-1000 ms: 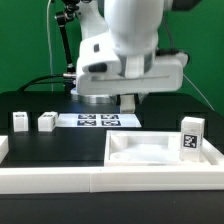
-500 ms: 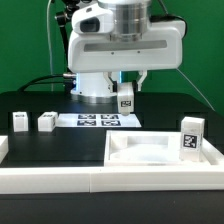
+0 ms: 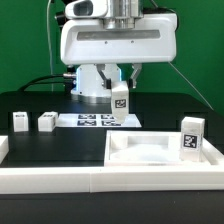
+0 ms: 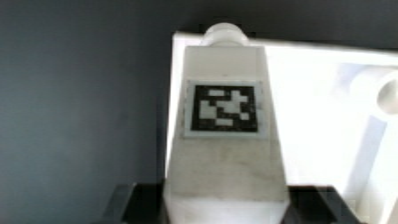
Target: Assemble square table
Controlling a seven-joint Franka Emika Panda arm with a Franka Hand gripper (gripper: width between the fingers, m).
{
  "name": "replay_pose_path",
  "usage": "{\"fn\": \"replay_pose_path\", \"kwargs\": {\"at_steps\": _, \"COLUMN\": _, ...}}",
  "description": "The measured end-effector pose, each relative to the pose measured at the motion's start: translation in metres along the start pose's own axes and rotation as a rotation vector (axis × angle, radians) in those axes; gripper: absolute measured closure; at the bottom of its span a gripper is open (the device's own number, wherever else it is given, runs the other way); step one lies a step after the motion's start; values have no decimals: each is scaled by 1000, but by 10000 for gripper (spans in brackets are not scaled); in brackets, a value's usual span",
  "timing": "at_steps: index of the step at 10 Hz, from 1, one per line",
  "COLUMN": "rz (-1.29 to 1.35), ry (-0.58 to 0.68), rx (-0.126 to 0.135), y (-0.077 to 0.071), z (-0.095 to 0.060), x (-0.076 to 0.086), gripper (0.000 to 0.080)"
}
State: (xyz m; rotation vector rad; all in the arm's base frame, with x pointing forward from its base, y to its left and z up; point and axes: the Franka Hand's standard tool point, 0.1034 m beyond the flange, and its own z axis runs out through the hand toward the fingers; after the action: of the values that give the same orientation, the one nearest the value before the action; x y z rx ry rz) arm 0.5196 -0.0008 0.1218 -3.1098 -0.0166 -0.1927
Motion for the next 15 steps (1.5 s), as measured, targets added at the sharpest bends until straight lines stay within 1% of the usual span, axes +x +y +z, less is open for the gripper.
{"fn": "replay_pose_path", "kwargs": {"at_steps": 1, "rz": -1, "ry": 51, "rx": -12, "y": 2, "z": 2, "x": -1, "gripper": 509}}
{"fn": "replay_pose_path", "kwargs": {"at_steps": 2, "rz": -6, "ry": 127, "rx": -28, "y": 5, "z": 2, "x": 1, "gripper": 509}}
{"fn": "replay_pose_path", "kwargs": {"at_steps": 3, "rz": -11, "ry": 161, "rx": -37, "y": 7, "z": 2, "x": 0, "gripper": 509}}
{"fn": "replay_pose_path", "kwargs": {"at_steps": 4, "rz": -16, "ry": 179, "rx": -42, "y": 9, "z": 1, "x": 5, "gripper": 509}}
{"fn": "replay_pose_path", "kwargs": {"at_steps": 5, "rz": -16, "ry": 166, "rx": -36, "y": 8, "z": -3, "x": 12, "gripper": 509}}
{"fn": "replay_pose_path", "kwargs": {"at_steps": 6, "rz": -17, "ry": 165, "rx": -30, "y": 7, "z": -11, "x": 28, "gripper": 509}}
{"fn": "replay_pose_path", "kwargs": {"at_steps": 7, "rz": -18, "ry": 176, "rx": -31, "y": 7, "z": -13, "x": 33, "gripper": 509}}
{"fn": "replay_pose_path", "kwargs": {"at_steps": 8, "rz": -18, "ry": 167, "rx": -31, "y": 7, "z": -10, "x": 29, "gripper": 509}}
{"fn": "replay_pose_path", "kwargs": {"at_steps": 11, "rz": -19, "ry": 164, "rx": -32, "y": 7, "z": -8, "x": 28, "gripper": 509}}
{"fn": "replay_pose_path", "kwargs": {"at_steps": 12, "rz": -34, "ry": 161, "rx": -36, "y": 9, "z": -4, "x": 31, "gripper": 509}}
{"fn": "replay_pose_path", "kwargs": {"at_steps": 15, "rz": -38, "ry": 201, "rx": -44, "y": 9, "z": -6, "x": 58, "gripper": 509}}
